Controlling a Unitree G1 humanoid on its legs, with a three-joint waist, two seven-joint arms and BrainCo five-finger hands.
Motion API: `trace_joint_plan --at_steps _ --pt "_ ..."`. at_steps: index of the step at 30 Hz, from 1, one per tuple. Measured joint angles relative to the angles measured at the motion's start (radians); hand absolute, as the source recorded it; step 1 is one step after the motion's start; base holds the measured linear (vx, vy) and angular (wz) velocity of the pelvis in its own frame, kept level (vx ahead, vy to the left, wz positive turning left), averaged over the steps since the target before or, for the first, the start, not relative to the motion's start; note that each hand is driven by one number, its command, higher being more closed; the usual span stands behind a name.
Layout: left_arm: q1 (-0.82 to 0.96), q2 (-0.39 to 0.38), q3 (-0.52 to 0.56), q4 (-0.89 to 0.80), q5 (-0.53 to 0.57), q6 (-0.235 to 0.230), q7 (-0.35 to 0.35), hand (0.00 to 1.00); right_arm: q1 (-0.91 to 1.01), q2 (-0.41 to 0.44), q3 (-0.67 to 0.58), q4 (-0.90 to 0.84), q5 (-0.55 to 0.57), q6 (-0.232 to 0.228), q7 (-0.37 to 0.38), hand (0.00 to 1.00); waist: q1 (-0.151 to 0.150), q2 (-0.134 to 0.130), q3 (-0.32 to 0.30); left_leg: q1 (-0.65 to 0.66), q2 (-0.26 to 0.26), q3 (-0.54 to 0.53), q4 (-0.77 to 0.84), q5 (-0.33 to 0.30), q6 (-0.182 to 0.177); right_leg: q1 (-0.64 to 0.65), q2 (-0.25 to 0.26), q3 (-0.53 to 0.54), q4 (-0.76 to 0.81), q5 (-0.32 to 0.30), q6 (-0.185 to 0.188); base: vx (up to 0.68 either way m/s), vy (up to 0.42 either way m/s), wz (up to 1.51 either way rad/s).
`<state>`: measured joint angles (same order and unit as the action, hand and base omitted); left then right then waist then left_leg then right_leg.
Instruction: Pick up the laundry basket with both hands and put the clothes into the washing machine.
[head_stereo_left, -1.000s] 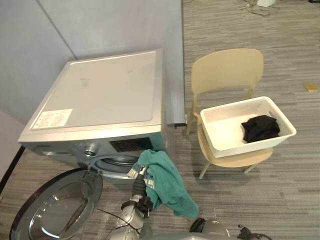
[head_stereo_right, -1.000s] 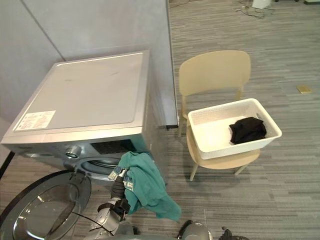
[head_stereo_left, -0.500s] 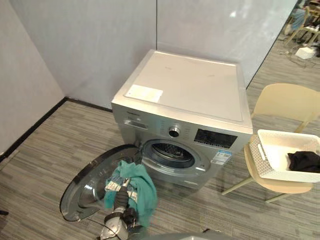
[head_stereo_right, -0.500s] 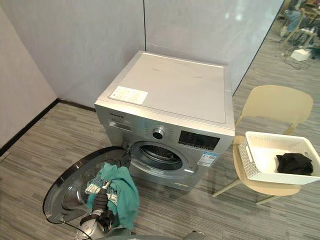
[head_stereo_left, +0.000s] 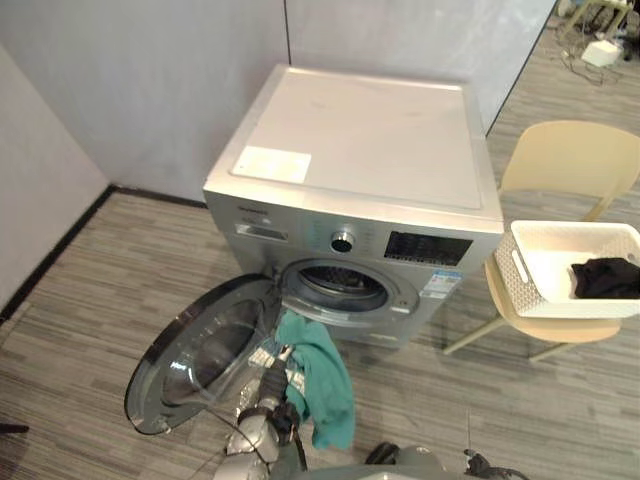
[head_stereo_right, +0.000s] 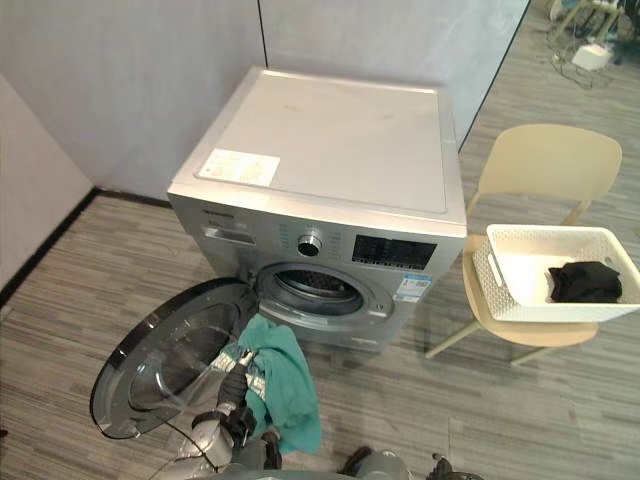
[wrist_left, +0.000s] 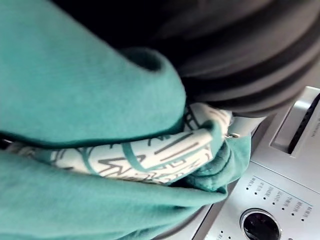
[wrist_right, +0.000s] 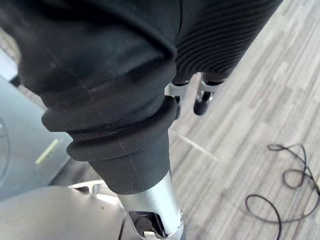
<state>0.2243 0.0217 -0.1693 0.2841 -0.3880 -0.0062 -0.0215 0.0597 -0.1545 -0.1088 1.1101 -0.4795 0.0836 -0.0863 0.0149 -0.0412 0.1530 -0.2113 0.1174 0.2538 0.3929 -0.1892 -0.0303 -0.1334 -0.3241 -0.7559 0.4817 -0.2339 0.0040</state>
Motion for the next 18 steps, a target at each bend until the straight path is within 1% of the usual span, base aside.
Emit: trace_joint_plan --at_steps 1,2,3,4,5,6,7,8,9,10,11,13,14,15,16,17,18 --pt "-0.014 0.0 -0.004 0.002 -0.005 0.0 0.001 1.0 -0.007 0.0 0.0 -0.003 0.0 0.0 0.0 0.0 -0.001 -0.002 0.012 -0.003 -0.002 0.005 0.007 0.0 0.0 -0.005 -0.005 0.006 0.006 0.0 0.0 -0.03 0.088 -0.13" --pt "-0.044 0.013 -0.01 0.003 -0.023 0.0 0.003 1.0 -0.016 -0.003 0.002 -0.016 0.001 0.001 0.0 0.0 0.001 -0.006 0.038 -0.007 -0.008 0.025 0.012 0.0 0.0 -0.03 -0.019 0.03 0.025 0.001 0.0 -0.07 0.081 -0.22" --pt "-0.056 0.018 -0.012 0.002 -0.033 -0.001 0.005 1.0 -0.018 -0.005 0.004 -0.025 0.001 0.001 -0.001 0.0 0.001 -0.006 0.048 -0.012 -0.01 0.031 0.015 0.0 0.0 -0.041 -0.025 0.037 0.033 0.001 0.0 -0.11 0.082 -0.28" --pt "-0.086 0.021 -0.012 0.003 -0.044 -0.004 0.013 1.0 -0.027 -0.01 0.01 -0.045 0.001 0.002 -0.003 0.0 -0.001 0.0 0.072 -0.036 -0.01 0.043 0.031 0.0 0.0 -0.071 -0.031 0.052 0.046 0.004 -0.005 -0.13 0.058 -0.25" --pt "-0.125 0.019 -0.012 0.003 -0.064 -0.006 0.031 1.0 -0.034 -0.015 0.022 -0.074 0.003 0.006 -0.002 0.0 0.0 0.002 0.096 -0.072 -0.001 0.058 0.046 -0.001 0.001 -0.115 -0.03 0.069 0.053 0.011 -0.012 -0.12 0.032 -0.27" --pt "-0.143 0.019 -0.011 0.003 -0.082 -0.012 0.044 1.0 -0.035 -0.019 0.038 -0.093 0.004 0.007 -0.002 0.0 0.0 0.0 0.107 -0.093 0.005 0.065 0.055 -0.002 0.003 -0.138 -0.028 0.075 0.058 0.014 -0.016 -0.15 0.002 -0.37" --pt "-0.197 0.018 0.005 0.004 -0.122 -0.026 0.077 1.0 -0.035 -0.02 0.08 -0.163 0.005 0.013 -0.003 0.0 -0.002 -0.01 0.139 -0.141 0.025 0.083 0.085 -0.008 0.012 -0.193 -0.021 0.091 0.075 0.017 -0.023 -0.15 -0.036 -0.36" --pt "-0.223 0.015 0.015 0.006 -0.14 -0.032 0.096 1.0 -0.03 -0.02 0.101 -0.202 0.005 0.015 -0.007 0.0 -0.002 -0.016 0.159 -0.153 0.037 0.092 0.101 -0.013 0.018 -0.21 -0.015 0.103 0.082 0.017 -0.029 -0.19 -0.062 -0.51" --pt "-0.277 0.007 0.047 0.011 -0.166 -0.046 0.124 1.0 -0.017 -0.024 0.152 -0.293 0.002 0.029 -0.016 0.0 -0.004 -0.029 0.198 -0.185 0.059 0.103 0.143 -0.022 0.031 -0.246 -0.007 0.123 0.107 0.013 -0.041 -0.16 -0.064 -0.46" --pt "-0.332 -0.002 0.064 0.015 -0.201 -0.059 0.157 1.0 0.002 -0.029 0.187 -0.378 -0.003 0.045 -0.03 0.0 -0.01 -0.039 0.222 -0.219 0.076 0.111 0.182 -0.034 0.033 -0.287 -0.007 0.14 0.137 0.006 -0.053 -0.13 -0.056 -0.42" --pt "-0.371 -0.009 0.074 0.022 -0.218 -0.07 0.174 1.0 0.02 -0.035 0.203 -0.44 -0.005 0.054 -0.04 0.0 -0.012 -0.042 0.236 -0.249 0.085 0.112 0.207 -0.042 0.033 -0.316 -0.006 0.15 0.157 0.001 -0.06 -0.14 -0.061 -0.33" --pt "-0.545 -0.021 0.115 0.031 -0.288 -0.109 0.251 1.0 0.08 -0.061 0.23 -0.675 -0.007 0.071 -0.055 0.0 -0.033 -0.051 0.285 -0.374 0.134 0.12 0.309 -0.072 0.034 -0.444 0.003 0.177 0.223 -0.011 -0.08 -0.18 -0.081 -0.39" --pt "-0.588 -0.023 0.127 0.032 -0.299 -0.116 0.265 1.0 0.092 -0.062 0.235 -0.729 -0.018 0.085 -0.064 0.0 -0.037 -0.052 0.3 -0.398 0.148 0.121 0.333 -0.079 0.035 -0.468 0.01 0.185 0.237 -0.013 -0.083 -0.17 -0.081 -0.39" --pt "-0.667 -0.025 0.145 0.032 -0.316 -0.134 0.297 1.0 0.123 -0.061 0.235 -0.811 -0.023 0.091 -0.079 0.0 -0.052 -0.054 0.32 -0.449 0.171 0.119 0.379 -0.09 0.035 -0.516 0.013 0.189 0.27 -0.023 -0.092 -0.13 -0.065 -0.36" --pt "-0.734 -0.027 0.16 0.032 -0.32 -0.148 0.32 1.0 0.16 -0.063 0.235 -0.902 -0.025 0.096 -0.092 0.0 -0.061 -0.053 0.33 -0.502 0.195 0.117 0.427 -0.105 0.033 -0.573 0.019 0.202 0.307 -0.035 -0.098 -0.1 -0.06 -0.34" --pt "-0.766 -0.03 0.167 0.032 -0.322 -0.155 0.329 1.0 0.177 -0.066 0.235 -0.944 -0.026 0.099 -0.096 0.0 -0.062 -0.053 0.334 -0.531 0.206 0.115 0.452 -0.111 0.034 -0.601 0.022 0.209 0.327 -0.04 -0.104 -0.08 -0.059 -0.36" --pt "-0.82 -0.036 0.182 0.032 -0.327 -0.162 0.347 1.0 0.208 -0.071 0.234 -1.01 -0.027 0.1 -0.106 0.0 -0.064 -0.051 0.336 -0.588 0.231 0.107 0.5 -0.123 0.031 -0.652 0.027 0.212 0.362 -0.05 -0.119 -0.07 -0.078 -0.25"
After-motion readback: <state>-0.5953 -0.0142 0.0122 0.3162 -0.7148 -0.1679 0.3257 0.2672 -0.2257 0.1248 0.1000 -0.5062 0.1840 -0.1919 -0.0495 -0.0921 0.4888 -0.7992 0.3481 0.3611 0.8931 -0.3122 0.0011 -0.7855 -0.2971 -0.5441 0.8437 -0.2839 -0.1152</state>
